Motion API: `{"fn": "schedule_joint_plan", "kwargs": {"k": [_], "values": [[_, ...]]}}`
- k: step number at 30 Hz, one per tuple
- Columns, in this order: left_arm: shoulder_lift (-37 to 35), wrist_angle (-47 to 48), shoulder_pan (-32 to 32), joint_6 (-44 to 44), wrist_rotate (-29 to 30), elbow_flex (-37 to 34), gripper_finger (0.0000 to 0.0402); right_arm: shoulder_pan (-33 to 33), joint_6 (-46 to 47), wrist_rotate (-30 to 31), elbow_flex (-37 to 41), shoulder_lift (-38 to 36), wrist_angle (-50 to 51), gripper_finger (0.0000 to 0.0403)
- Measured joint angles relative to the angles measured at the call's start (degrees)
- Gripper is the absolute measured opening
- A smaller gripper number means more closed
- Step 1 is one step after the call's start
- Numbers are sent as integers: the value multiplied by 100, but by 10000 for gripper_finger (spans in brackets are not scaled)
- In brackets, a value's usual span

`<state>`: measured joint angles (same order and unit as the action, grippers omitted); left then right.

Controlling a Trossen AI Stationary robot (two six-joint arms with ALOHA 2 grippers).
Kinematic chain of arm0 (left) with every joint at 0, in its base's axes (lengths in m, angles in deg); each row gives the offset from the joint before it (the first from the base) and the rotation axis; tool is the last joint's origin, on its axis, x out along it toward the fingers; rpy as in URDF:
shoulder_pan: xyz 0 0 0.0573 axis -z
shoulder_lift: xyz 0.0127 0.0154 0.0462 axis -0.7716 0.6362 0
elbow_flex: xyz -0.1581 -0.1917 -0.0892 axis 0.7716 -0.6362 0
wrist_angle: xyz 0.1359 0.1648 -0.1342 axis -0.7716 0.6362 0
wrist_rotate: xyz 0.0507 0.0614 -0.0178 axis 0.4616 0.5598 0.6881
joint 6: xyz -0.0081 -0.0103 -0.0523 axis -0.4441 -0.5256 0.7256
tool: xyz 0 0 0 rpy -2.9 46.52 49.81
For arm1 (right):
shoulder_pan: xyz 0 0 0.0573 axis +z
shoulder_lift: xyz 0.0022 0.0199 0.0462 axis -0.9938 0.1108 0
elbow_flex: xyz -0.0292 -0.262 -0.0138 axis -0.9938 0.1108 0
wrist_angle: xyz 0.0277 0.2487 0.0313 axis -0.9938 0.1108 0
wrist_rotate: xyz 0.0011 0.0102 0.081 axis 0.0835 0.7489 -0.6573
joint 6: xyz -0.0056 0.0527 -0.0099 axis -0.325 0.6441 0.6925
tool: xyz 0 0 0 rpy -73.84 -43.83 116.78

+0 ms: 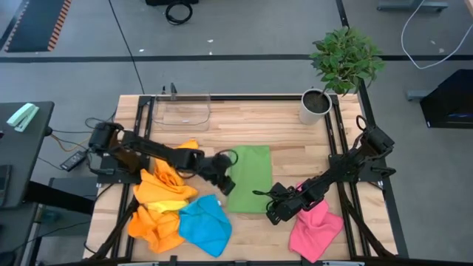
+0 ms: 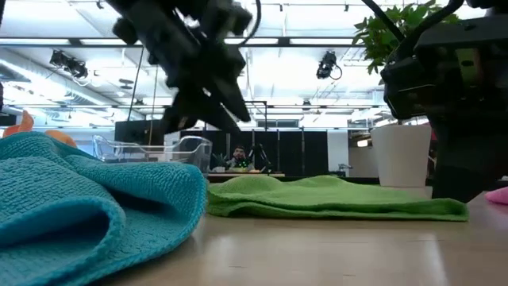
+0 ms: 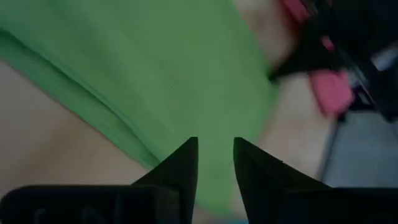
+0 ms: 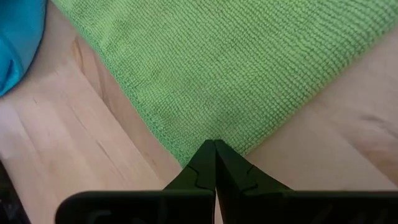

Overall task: Fold microfiber towels
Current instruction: Fold the green towel

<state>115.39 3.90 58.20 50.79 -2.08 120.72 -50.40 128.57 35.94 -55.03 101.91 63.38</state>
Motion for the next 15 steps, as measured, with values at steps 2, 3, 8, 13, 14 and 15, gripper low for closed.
{"fn": "schedule_joint_plan", "kwargs": {"k": [2,3,8,13,14,15], "values": [[137,35,-225,-357,39,0,82,-30,-21,-41,7,-83,94,5],[245,38,-333,-456,38,0,70,-52,-21,-40,7,-114,98,5],[571,-460,-814,-803,-34,-10,11,-148,-22,-79,7,-163,116,5],[679,-515,-1102,-1070,-65,-11,18,-186,-19,-123,7,-163,100,5],[718,-565,-1151,-1092,-65,-3,20,-191,-16,-123,5,-163,100,5],[758,-535,-1194,-1106,-84,3,21,-192,-16,-121,5,-163,105,5]]}}
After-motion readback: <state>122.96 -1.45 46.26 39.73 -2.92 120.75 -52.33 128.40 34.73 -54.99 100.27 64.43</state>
